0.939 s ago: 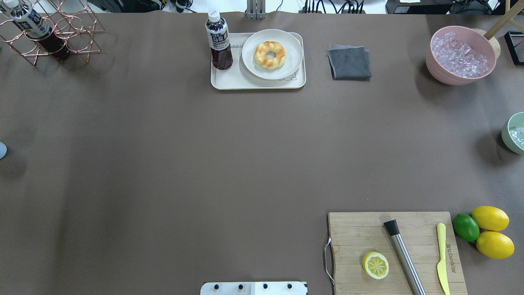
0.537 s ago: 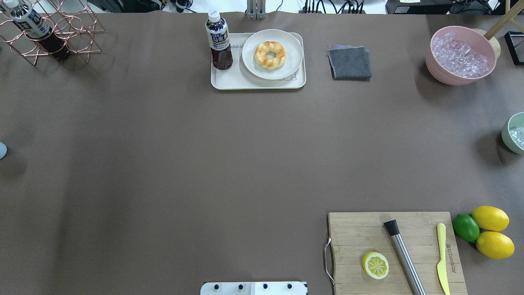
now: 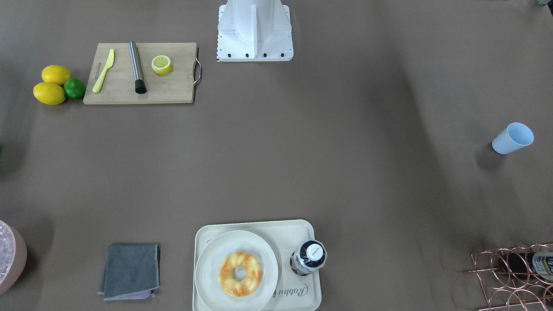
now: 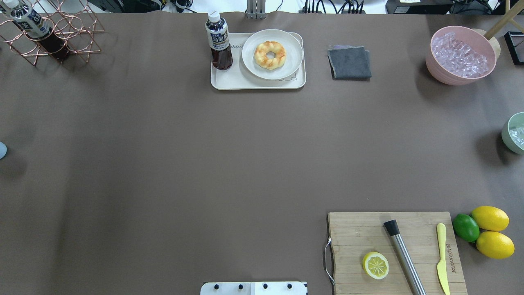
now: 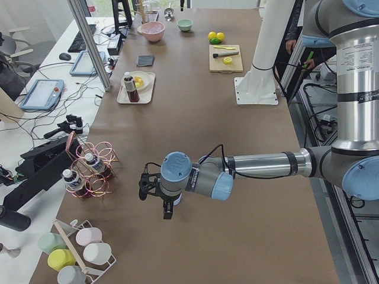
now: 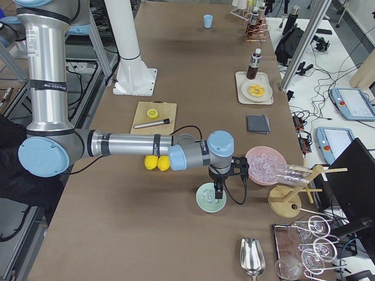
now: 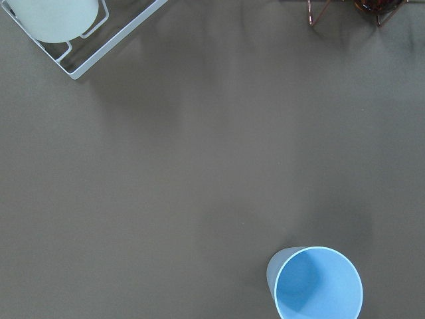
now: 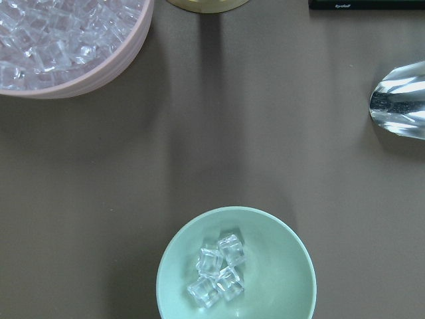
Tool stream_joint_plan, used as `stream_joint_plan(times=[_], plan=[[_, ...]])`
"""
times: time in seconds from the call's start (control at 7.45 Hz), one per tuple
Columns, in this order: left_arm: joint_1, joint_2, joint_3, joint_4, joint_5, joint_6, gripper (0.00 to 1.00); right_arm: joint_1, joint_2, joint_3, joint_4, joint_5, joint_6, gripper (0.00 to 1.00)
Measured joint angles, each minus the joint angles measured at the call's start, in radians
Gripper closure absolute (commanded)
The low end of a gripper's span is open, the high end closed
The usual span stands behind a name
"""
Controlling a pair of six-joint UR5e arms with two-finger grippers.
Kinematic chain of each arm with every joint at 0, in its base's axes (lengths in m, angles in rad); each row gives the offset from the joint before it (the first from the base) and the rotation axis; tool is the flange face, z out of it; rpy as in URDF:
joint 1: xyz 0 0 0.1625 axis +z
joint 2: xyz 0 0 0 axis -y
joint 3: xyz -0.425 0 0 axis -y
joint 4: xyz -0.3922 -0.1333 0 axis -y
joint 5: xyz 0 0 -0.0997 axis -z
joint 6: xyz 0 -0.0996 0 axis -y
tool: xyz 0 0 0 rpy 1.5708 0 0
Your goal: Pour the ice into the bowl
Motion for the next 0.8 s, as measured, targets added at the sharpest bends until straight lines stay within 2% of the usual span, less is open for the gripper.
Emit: stream_joint_plan(times=[0.8], plan=[[-0.001, 0.014, -0.017, 0.001, -0.007, 0.001, 0.03, 0.015, -0.04, 0.034, -0.001, 0.009, -0.012, 0.01]])
